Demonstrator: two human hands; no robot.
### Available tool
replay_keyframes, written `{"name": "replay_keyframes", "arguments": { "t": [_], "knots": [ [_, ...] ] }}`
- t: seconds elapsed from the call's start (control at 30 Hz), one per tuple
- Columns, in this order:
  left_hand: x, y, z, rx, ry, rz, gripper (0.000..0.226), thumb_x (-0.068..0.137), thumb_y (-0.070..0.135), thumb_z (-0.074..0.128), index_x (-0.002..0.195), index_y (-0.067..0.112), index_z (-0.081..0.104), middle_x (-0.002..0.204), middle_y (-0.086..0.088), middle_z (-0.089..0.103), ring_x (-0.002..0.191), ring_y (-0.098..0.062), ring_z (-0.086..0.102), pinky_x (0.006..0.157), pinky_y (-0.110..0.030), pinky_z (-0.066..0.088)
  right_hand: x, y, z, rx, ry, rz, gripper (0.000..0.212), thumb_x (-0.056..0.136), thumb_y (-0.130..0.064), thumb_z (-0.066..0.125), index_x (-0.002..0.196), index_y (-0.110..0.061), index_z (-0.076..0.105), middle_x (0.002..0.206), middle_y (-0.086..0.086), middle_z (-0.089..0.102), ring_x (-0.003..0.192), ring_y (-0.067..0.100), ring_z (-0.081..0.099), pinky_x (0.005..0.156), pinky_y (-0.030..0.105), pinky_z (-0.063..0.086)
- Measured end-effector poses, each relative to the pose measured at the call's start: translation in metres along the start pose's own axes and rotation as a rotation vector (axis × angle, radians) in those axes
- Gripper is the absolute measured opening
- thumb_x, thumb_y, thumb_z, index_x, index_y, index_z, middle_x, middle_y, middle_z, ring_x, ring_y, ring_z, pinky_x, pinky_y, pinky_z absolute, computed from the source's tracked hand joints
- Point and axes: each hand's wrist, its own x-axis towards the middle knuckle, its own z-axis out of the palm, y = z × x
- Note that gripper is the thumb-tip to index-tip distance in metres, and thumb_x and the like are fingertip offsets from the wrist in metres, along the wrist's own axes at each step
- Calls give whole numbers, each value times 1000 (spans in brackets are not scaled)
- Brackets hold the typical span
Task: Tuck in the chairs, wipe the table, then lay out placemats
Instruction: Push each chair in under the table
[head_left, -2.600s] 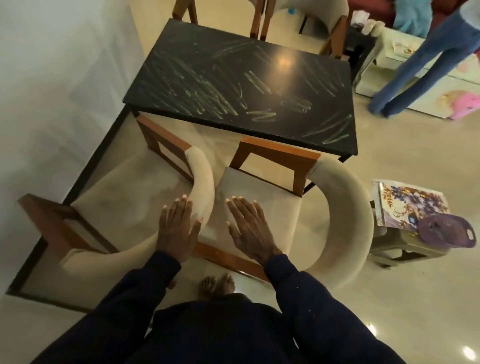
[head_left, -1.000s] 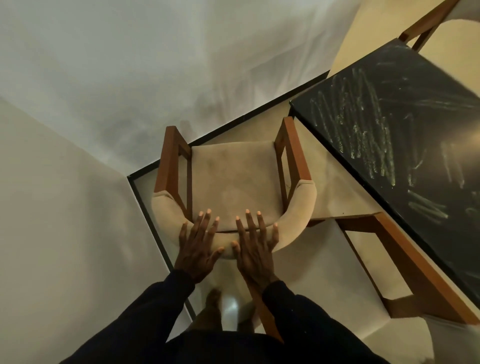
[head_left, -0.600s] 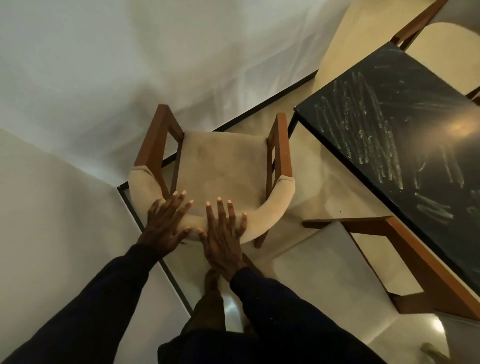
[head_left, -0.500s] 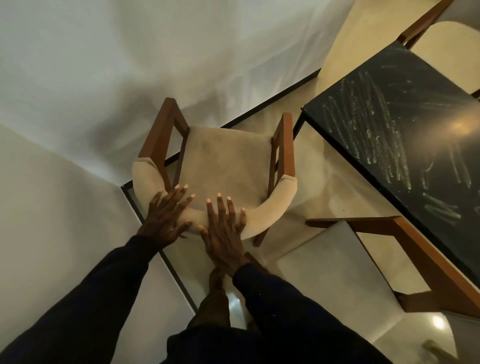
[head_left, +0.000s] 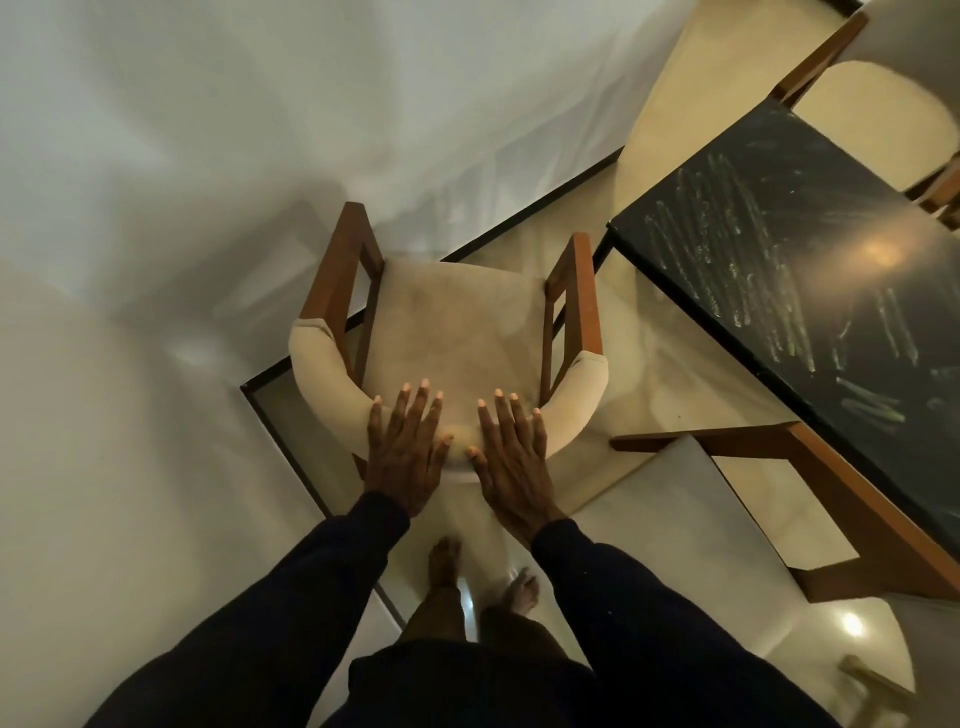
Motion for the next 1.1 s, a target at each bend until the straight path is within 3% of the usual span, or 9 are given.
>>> {"name": "replay_keyframes", "arguments": {
  "t": [0.17,0.57,0.73,0.9,1.1],
  "knots": [
    [1,-1,-1,30,0,24,62,110,46,34,165,16,36,173,-13,29,159,-35,28,127,-65,18,-1,-3,1,-26,41,5,69,113,-55,26,171,-19,18,179,11,8,166,30,0,133,60,5],
    [-3,-6,0,-9,5,52,53,112,43,34,153,17,53,158,-11,54,151,-35,43,123,-69,22,-5,-6,13,-38,46,26,64,114,-53,27,169,-21,25,177,14,18,165,36,11,133,60,2],
    [-7,-8,-1,-35,2,83,51,112,41,36,152,17,55,158,-10,54,153,-34,40,125,-68,18,-11,-14,16,-17,54,55,63,114,-52,25,168,-20,29,175,16,24,163,40,16,131,64,9],
    [-11,-14,3,-51,-9,119,51,111,41,37,154,18,52,162,-9,50,156,-31,35,127,-65,12,-16,-15,16,-30,34,51,64,112,-51,33,169,-21,27,175,16,23,163,40,15,132,63,8],
    [-2,-16,3,-1,5,115,56,113,43,28,157,16,49,162,-10,48,156,-33,36,127,-64,14,-7,-10,6,-64,-17,2,66,111,-54,29,168,-22,23,175,18,22,161,43,19,130,66,14]
  ]
}}
